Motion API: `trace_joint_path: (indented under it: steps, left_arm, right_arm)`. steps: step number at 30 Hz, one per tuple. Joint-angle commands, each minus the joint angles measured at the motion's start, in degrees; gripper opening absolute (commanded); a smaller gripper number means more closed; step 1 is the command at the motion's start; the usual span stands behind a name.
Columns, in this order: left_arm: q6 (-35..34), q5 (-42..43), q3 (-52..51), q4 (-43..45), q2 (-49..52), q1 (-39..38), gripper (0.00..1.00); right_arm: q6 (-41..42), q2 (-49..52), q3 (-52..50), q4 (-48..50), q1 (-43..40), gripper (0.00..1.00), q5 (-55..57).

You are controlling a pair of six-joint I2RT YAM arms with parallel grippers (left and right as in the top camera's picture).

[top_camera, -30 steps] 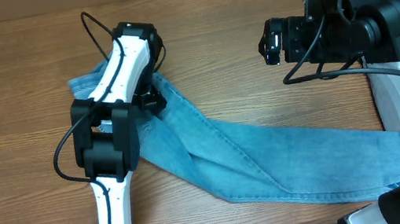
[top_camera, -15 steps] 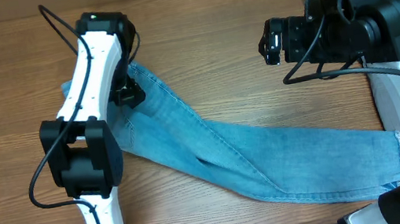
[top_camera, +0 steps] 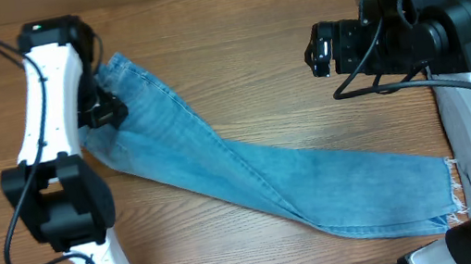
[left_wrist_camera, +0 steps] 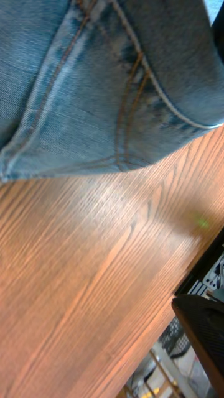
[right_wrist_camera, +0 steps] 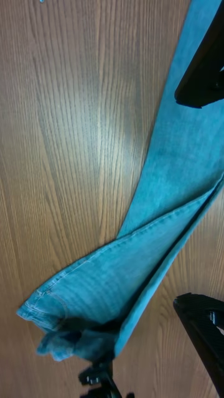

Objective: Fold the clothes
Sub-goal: 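Drag the jeans waistband leftward with the left gripper to straighten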

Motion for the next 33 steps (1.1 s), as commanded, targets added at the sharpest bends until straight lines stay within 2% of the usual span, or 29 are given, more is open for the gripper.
trace_joint_path:
  steps: [1, 13, 17, 20, 23, 27, 32, 33]
  left_arm:
    - [0.68, -0.42, -2.03, -0.24, -7.34, 1.03, 1.0]
    - [-2.6, -3.21, -17.64, -0.24, -17.38, 7.13, 1.0]
    - [-2.34, 0.04, -18.29, 1.22, -17.62, 8.52, 1.0]
    - [2.4, 5.64, -18.29, 7.23, -17.66, 4.96, 1.0]
    - [2.38, 8.83, -18.51, 15.15, -17.55, 0.7, 1.0]
    - [2.38, 14.78, -18.6, 20.59, -17.31, -4.0, 1.0]
    - [0.66, 13.33, -19.54, 24.41, -17.22, -7.58, 1.0]
    - [-0.09, 12.11, -19.98, 25.07, -17.03, -8.07, 0.97]
  right_arm:
    - [-0.09, -0.26, 0.44, 0.48, 0.15, 1.0, 0.28]
    - [0.13, -0.26, 0.39, 0.11, 0.15, 1.0, -1.66]
    - [0.13, -0.24, 0.39, 0.52, 0.15, 1.0, -1.7]
    - [0.33, -0.24, 0.39, 1.7, 0.15, 1.0, -2.19]
    - [0.33, -0.24, 0.39, 1.86, 0.15, 1.0, -2.95]
    - [0.07, -0.24, 0.39, 0.92, 0.15, 1.0, -2.91]
    - [0.07, -0.24, 0.39, 0.9, 0.15, 1.0, -2.89]
    - [0.07, -0.24, 0.39, 0.96, 0.15, 1.0, -2.91]
